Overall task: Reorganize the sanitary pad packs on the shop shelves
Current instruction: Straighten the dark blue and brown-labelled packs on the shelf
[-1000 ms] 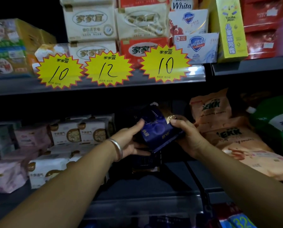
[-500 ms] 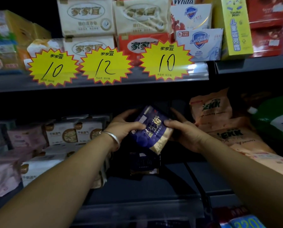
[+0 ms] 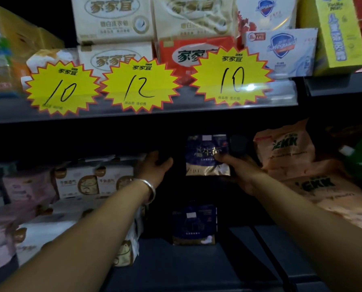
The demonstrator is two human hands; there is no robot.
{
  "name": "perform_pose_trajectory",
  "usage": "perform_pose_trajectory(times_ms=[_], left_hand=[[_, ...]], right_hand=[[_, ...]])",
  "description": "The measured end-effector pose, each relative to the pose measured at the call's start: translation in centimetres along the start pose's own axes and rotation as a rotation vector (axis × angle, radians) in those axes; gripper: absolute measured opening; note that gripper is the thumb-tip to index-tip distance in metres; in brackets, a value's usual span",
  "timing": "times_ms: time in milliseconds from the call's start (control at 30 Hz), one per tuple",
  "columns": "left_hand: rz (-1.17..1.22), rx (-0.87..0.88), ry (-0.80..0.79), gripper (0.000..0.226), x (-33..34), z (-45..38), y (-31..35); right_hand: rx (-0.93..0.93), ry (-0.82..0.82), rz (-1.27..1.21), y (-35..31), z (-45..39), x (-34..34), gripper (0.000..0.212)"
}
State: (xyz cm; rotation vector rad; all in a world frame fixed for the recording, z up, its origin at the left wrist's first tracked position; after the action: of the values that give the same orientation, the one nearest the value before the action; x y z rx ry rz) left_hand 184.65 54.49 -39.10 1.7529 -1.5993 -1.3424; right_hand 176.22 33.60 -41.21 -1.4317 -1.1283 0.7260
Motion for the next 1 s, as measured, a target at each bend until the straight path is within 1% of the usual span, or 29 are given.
perform_pose_trajectory(times_ms=[33,100,133,200,233,300,333,400,467,533,600,700,833,900,1000], left_hand=[[-0.139,-0.047,-0.041,0.069,0.3,-0.3,-1.3],[-0.427,-0.115,-0.126,0.061,0.9,-0.6,-3.3],[-0.514,-0.138,-0.145,0.056,1.2,-0.7,-4.0],[-0.582,-0.153,-0.166,0.06,1.6,-1.3,-5.1],[-0.573,-0.168,-0.171,0.059,1.8,-1.9,-5.7],[-0.542,-0.169,-0.195,0.045,2.6,-3.0,-6.7],[-0.548,-0.165,-0.201,0.043,3.0,-3.6,-7.2],[-0.561,-0.143,-0.178,0.041,3.4,-4.4,-7.9],[-0.544,-0.155,-0.203,0.041,4.0,-4.9,-8.7],[-0.537,-0.172,-0.254,0.041,4.7,-5.2,-9.3],[-0.527,-0.174,-0.263,0.04,5.0,-5.5,-9.7],[-0.497,-0.178,-0.248,0.037,5.1,-5.7,-9.7],[-0.393,-0.2,-0.212,0.039,5.4,-5.6,-9.8],[-0.373,-0.195,-0.188,0.039,5.2,-5.5,-9.5],[-0.345,-0.196,-0.165,0.039,5.0,-4.7,-8.9]], right_hand=[[0.0,0.021,-0.045,0.4,-0.8,0.0,0.014],[0.005,0.03,-0.107,1.3,-2.4,0.4,0.024],[0.001,0.031,-0.12,1.7,-3.2,0.7,0.029],[-0.012,0.049,-0.111,2.6,-4.7,1.3,0.032],[-0.032,0.065,-0.101,2.8,-5.4,1.6,0.026],[-0.058,0.102,-0.08,3.2,-6.8,2.1,0.011],[-0.056,0.12,-0.086,3.4,-7.6,2.2,0.011],[-0.06,0.093,-0.075,4.1,-9.1,2.7,0.025],[-0.066,0.053,0.031,5.0,-10.3,3.4,0.035],[-0.063,0.064,0.145,5.7,-11.1,3.7,0.038],[-0.058,0.077,0.197,6.1,-12.1,3.6,0.038],[-0.013,0.088,0.199,6.7,-12.9,3.1,0.04],[-0.033,0.073,0.218,6.6,-12.7,3.2,0.037],[-0.039,0.088,0.265,6.3,-12.5,3.3,0.037],[-0.011,0.111,0.413,6.0,-11.6,2.9,0.045]])
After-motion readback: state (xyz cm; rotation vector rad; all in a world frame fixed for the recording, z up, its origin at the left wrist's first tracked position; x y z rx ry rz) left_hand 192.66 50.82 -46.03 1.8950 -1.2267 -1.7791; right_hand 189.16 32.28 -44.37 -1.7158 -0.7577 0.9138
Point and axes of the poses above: each hand's wrist, its own z-axis away from the middle knuckle, its own x-axis out of the palm, y = z × x, the point moved 6 cm from there along -z, towards the middle knuckle, and after that the axes turned 4 degrees about x, right-handed, at the moved point
